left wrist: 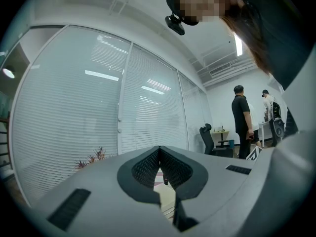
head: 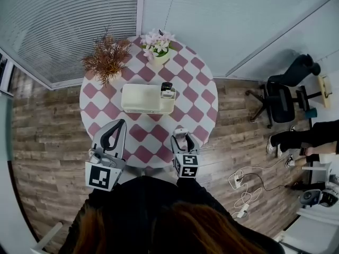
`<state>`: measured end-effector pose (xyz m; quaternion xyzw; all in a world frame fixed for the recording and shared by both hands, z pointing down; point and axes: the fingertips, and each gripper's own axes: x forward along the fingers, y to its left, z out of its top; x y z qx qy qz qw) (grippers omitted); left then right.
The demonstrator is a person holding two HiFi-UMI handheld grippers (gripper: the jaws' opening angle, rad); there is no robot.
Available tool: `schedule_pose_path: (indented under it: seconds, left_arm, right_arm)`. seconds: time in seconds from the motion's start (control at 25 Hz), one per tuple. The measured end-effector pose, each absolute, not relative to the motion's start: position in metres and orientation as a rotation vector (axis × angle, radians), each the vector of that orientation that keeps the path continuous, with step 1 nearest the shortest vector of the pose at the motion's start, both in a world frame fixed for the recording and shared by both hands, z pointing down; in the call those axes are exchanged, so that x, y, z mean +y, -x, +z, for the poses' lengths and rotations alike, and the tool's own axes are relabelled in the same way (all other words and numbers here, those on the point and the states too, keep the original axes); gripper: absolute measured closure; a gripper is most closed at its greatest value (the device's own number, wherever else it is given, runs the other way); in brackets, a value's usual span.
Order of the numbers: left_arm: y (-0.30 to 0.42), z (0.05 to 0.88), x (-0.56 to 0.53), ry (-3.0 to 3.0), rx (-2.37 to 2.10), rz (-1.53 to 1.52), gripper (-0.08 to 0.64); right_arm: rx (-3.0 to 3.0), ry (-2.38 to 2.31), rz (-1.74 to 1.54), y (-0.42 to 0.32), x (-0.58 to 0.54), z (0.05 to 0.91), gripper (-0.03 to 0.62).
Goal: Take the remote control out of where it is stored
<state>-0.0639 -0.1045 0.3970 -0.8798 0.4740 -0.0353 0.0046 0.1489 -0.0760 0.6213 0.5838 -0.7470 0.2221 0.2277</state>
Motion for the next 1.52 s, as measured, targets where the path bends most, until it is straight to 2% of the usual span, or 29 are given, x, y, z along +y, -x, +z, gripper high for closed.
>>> schedule_pose_path:
  seconds: [0.96, 1.52]
  left_arm:
    - [0.073, 0.399, -0.102, 2.727, 1.528, -0.128, 0.554]
    - [0.080, 0.400, -0.102, 2.707, 1.562, -0.133, 0.554]
  right_arm:
    - [-2.017, -1.532, 0.602, -0.137, -0.117, 0.664, 0.337]
    - [-1.931, -1.468, 0.722, -0.140, -0.127, 0.703, 0.342]
